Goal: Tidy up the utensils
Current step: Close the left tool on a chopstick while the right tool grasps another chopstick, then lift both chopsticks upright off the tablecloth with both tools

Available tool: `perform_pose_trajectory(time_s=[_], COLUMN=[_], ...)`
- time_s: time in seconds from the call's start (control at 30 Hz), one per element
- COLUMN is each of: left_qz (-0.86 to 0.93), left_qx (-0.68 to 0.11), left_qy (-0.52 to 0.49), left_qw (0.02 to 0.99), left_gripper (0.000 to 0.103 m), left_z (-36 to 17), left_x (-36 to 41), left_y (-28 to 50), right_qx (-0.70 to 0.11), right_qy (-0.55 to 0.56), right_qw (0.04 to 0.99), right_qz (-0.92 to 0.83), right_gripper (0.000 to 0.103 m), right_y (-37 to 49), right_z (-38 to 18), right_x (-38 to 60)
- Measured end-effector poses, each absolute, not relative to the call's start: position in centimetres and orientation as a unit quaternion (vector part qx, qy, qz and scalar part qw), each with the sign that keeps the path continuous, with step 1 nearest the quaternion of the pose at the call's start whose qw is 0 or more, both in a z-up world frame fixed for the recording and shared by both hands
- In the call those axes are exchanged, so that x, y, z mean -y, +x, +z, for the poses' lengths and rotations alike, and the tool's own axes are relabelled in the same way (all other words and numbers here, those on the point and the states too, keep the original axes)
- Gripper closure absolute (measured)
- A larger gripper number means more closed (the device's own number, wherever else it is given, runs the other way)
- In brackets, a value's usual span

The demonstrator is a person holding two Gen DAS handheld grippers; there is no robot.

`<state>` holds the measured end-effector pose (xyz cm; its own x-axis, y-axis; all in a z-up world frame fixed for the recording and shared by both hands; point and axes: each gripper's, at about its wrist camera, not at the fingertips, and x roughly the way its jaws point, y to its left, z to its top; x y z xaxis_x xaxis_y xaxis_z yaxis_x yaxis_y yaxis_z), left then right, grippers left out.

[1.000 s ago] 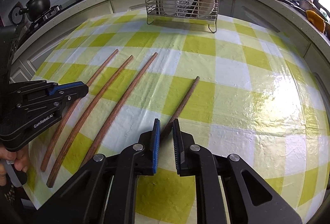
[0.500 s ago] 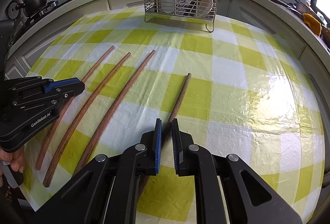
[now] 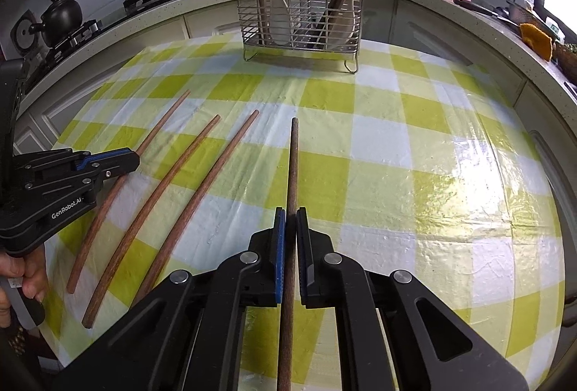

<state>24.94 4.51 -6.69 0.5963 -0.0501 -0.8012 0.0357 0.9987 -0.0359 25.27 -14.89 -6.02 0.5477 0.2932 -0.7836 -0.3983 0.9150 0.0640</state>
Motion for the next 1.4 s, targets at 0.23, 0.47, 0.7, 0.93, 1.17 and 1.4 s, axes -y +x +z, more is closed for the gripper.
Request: perform_pose_trajectory(time_s=[0.23,0.47,0.7,0.93,1.17,1.4], left_qz=[-0.027,-0.027,-0.026,-0.036,-0.043,-0.047], left_qx=[-0.428,-0.414,-0.401,-0.384,-0.372,-0.363], left_qy=[-0.028,-0.035,-0.044,-0.054,-0.05,-0.046], left_qw=[0.903,0.909,0.915,0.921,0.926,0.929], left_gripper=[0.096,0.097,0.097,0.097,0.097,0.097], left_z=[-4.7,-3.4,-2.2,-0.4,0.8,1.6], left_x=[-5.0,-5.1,-5.7,-5.8,-5.4,-5.1], left_y=[24.2,23.7,23.3,23.3,23.5,23.6], right_qx=[-0.421,-0.415,-0.404,-0.384,-0.372,-0.361], right_qy=[-0.043,-0.033,-0.028,-0.028,-0.027,-0.022], right_qw=[0.884,0.887,0.892,0.901,0.907,0.913], right_qz=[0.199,0.201,0.201,0.199,0.193,0.191], right_gripper=[0.097,0.097,0.097,0.097,0.097,0.097], right_y=[25.1,25.0,24.6,24.6,24.9,24.8], right_z=[-4.6,-3.9,-2.7,-0.5,1.0,2.1], right_x=[15.8,16.3,16.7,17.1,18.0,18.7])
